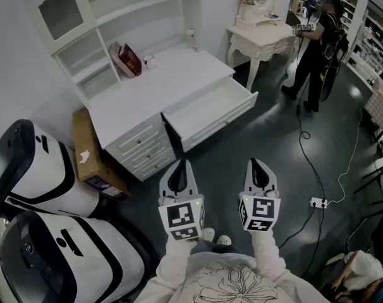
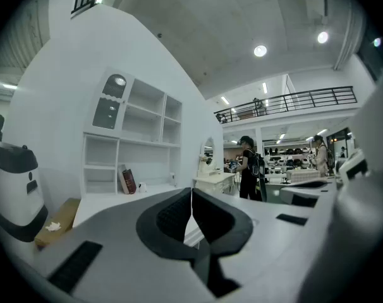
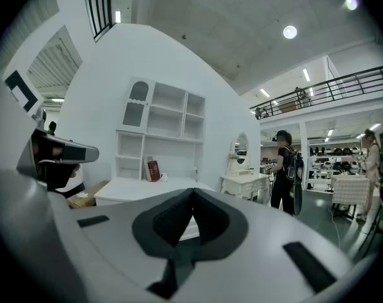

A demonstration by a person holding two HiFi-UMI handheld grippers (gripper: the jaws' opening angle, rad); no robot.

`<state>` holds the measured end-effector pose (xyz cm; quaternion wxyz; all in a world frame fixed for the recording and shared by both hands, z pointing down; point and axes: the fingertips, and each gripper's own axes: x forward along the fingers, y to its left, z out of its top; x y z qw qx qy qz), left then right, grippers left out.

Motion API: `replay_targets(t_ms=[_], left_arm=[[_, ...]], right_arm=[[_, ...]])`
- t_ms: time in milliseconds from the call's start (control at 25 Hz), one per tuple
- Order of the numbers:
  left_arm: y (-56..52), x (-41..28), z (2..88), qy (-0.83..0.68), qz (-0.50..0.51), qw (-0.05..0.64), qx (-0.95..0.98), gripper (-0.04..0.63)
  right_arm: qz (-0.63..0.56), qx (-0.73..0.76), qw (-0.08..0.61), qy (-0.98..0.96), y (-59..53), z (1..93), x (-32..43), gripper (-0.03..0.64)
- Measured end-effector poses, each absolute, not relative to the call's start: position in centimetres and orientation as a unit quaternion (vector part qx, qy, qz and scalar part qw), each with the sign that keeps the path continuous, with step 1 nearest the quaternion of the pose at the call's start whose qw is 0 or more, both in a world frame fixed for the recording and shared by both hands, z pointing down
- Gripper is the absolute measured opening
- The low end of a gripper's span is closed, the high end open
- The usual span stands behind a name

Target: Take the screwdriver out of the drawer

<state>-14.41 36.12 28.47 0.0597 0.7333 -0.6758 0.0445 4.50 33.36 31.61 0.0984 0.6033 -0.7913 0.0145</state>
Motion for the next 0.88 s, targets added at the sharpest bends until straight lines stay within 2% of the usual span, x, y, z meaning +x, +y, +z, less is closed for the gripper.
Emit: replay_targets(t_ms=[880], left_arm=[[32.9, -16.3, 29.9, -0.659, 0.043, 0.072, 0.747, 0.008]], right_arm=[[0.027, 0.621, 0.096, -0.778, 30.9, 33.1, 2.8, 0.003]])
